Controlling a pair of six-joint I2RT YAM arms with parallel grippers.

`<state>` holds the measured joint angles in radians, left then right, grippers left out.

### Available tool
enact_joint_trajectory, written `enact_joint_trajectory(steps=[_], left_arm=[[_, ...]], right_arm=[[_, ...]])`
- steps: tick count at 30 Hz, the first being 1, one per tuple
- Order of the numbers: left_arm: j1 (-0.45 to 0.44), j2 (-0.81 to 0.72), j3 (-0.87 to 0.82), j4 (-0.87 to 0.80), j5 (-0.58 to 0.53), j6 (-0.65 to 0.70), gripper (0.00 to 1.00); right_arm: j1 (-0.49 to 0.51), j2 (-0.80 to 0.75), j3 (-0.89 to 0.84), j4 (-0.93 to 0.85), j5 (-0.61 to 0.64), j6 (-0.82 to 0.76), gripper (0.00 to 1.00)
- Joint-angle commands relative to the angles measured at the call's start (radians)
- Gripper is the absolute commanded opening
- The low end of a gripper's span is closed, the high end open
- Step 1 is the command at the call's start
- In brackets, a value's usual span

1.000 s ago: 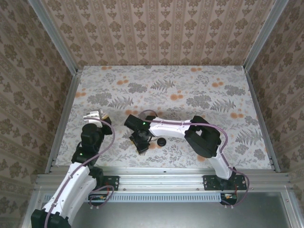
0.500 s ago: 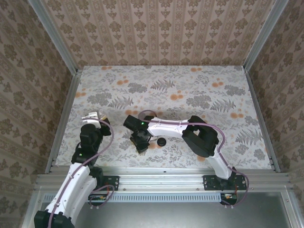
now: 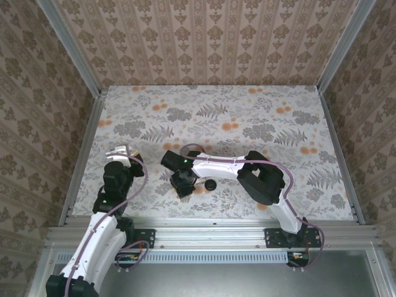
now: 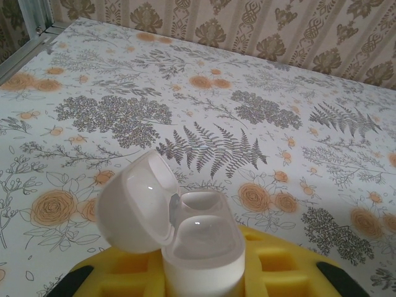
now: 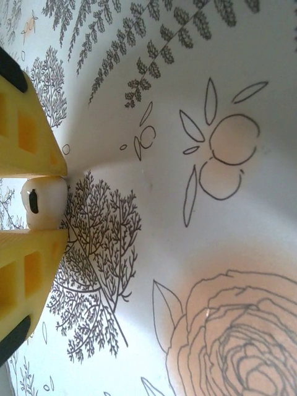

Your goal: Insert wireless bluetooth earbuds into charging case

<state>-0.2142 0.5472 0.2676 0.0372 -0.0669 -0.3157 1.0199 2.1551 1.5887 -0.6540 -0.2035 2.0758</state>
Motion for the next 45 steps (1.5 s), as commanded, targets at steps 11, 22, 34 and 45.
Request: enact_joint_trajectory(steps=[11, 22, 34, 45], left_arm=[[0.01, 0.008, -0.012, 0.074, 0.179, -0.019, 0.11], [-0.04, 0.198, 0.011, 0.266, 0.481, 0.062, 0.1], [-0.204, 0.282, 0.063, 0.303, 0.62, 0.271, 0.09], [-0.214, 0.324, 0.077, 0.386, 0.672, 0.364, 0.09]], right_arm=[[-0.047, -0.255, -0.269, 0.251, 0.289, -0.124, 0.24], [-0.214, -0.579, -0.551, 0.707, 0.326, -0.8, 0.25], [-0.269, -0.704, -0.587, 0.899, 0.026, -1.412, 0.25], [-0.23, -0.748, -0.636, 0.949, -0.097, -1.532, 0.25]])
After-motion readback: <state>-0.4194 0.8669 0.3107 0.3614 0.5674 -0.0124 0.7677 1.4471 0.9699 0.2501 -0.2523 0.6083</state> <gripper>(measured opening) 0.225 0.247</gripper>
